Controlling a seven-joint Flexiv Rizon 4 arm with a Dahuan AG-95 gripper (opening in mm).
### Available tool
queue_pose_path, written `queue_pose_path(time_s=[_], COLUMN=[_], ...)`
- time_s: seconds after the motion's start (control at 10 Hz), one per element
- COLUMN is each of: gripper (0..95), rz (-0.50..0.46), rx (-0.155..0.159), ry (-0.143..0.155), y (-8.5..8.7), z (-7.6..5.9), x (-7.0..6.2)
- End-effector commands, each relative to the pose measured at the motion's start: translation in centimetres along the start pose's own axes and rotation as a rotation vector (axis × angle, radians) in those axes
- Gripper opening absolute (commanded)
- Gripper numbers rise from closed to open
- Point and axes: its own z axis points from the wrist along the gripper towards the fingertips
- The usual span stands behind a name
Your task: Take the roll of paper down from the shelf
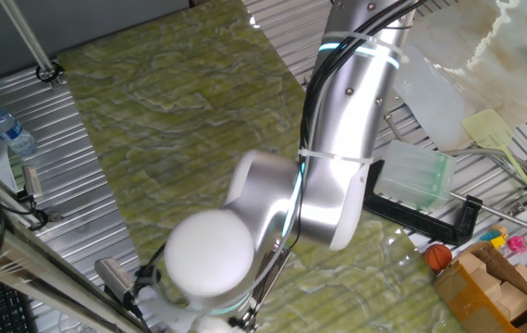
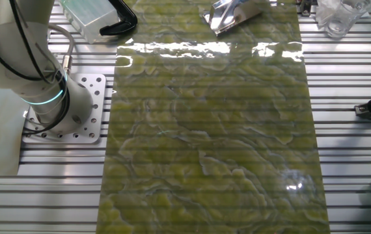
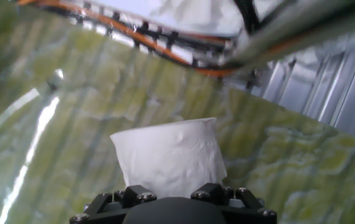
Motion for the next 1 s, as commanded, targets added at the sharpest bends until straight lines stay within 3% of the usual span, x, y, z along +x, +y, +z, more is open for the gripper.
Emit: queue_pose_path(time_s=[0.1, 0.3, 0.5, 1.0], gripper=[0.0, 0.0, 0.0, 0.0], rz=[0.016, 0.012, 0.007, -0.001], rx=[0.0, -0.007, -0.029, -0.054], ry=[0.008, 0.004, -0.008, -0.012], y=[0.4, 0.7, 0.8, 0.8], z=[-0.3, -1.1, -2.8, -4.2], x=[0.8, 1.4, 1.9, 3.6])
